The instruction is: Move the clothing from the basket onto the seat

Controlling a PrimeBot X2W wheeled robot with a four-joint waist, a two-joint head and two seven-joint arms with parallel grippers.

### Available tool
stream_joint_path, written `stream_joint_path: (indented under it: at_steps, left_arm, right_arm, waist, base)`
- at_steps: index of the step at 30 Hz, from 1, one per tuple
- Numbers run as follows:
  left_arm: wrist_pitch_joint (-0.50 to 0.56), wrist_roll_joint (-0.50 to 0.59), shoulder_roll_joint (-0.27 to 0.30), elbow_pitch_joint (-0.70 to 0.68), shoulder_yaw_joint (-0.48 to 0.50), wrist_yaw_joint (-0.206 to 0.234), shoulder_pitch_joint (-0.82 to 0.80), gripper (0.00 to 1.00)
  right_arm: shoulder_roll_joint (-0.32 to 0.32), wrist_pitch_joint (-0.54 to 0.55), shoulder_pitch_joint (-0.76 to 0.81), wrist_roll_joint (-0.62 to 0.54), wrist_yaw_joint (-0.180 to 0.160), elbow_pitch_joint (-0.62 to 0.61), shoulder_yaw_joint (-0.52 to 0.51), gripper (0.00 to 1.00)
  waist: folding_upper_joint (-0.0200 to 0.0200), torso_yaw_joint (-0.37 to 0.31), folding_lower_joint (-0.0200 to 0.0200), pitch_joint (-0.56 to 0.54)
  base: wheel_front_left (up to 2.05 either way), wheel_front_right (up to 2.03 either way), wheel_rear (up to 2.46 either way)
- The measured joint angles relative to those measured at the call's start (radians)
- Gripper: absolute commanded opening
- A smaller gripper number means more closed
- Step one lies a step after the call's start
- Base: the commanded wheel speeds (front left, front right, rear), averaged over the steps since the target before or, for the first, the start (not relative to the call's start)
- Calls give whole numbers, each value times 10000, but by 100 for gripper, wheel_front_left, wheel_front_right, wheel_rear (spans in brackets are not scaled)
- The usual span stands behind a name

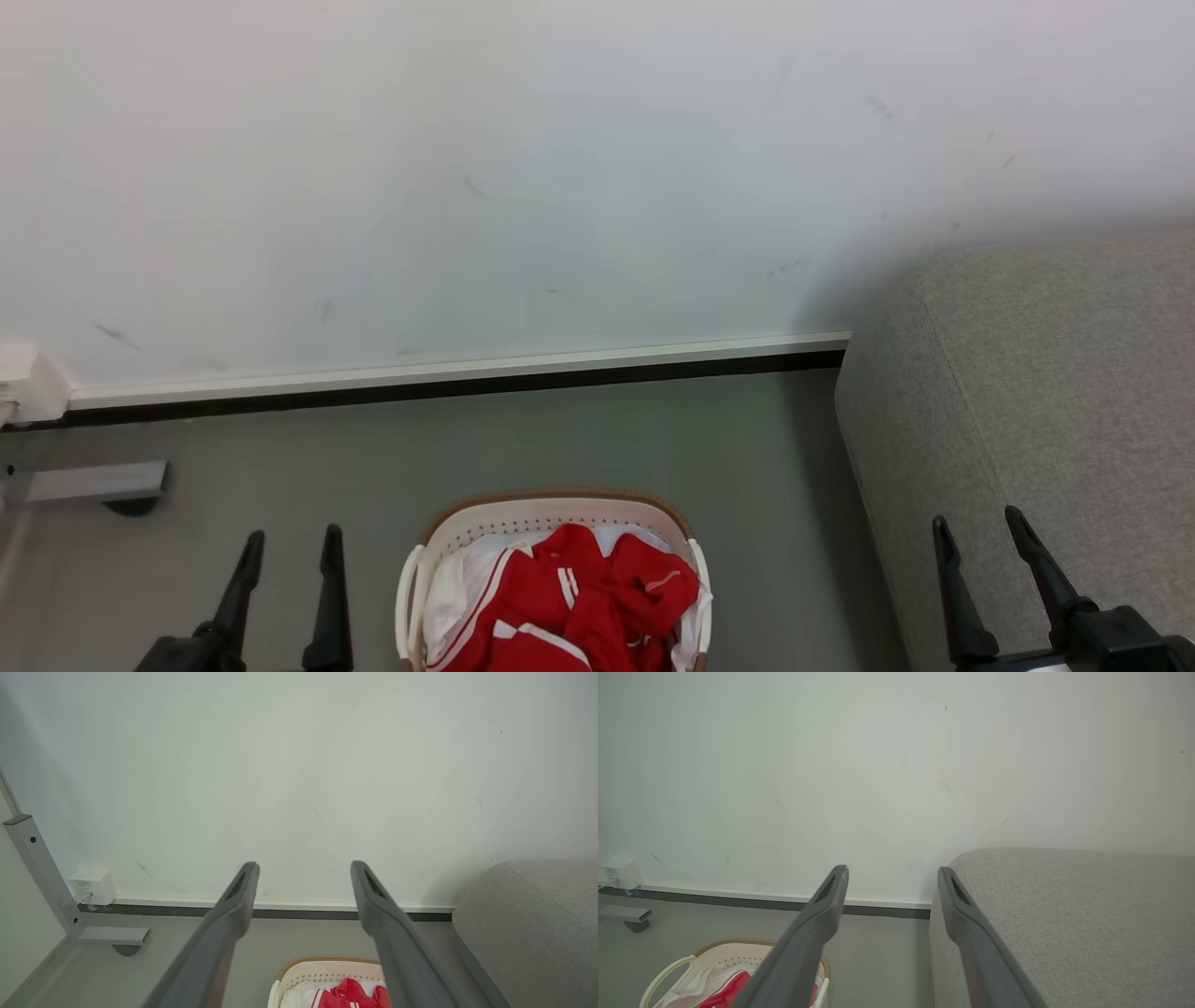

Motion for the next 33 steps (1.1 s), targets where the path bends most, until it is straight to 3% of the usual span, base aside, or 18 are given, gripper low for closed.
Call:
stream_joint_path:
  at_steps: [9,17,23,33]
  left_arm:
    - [0,6,2,27,-54,-121,-10,100]
    - [0,290,40,380,-566,-658,-993,100]
    - [-2,384,389,1409,-1783,-865,-2499,100]
    - [40,-61,1152,4510,-4357,-907,-5796,100]
  right_arm:
    - [0,0,-44,75,0,0,92,100]
    - [-6,-2,-678,389,0,-451,65,100]
    - [-6,-2,-1395,541,0,-901,35,100]
    - [-12,-17,-2614,941,0,-2050,313,100]
  waist:
    - [0,-130,0,185]
    - [0,-345,0,1235]
    - [0,-538,2,2553]
    - [-1,-1070,3,5126]
  base:
    - [0,0,0]
    - [0,0,0]
    - [0,0,0]
    - [0,0,0]
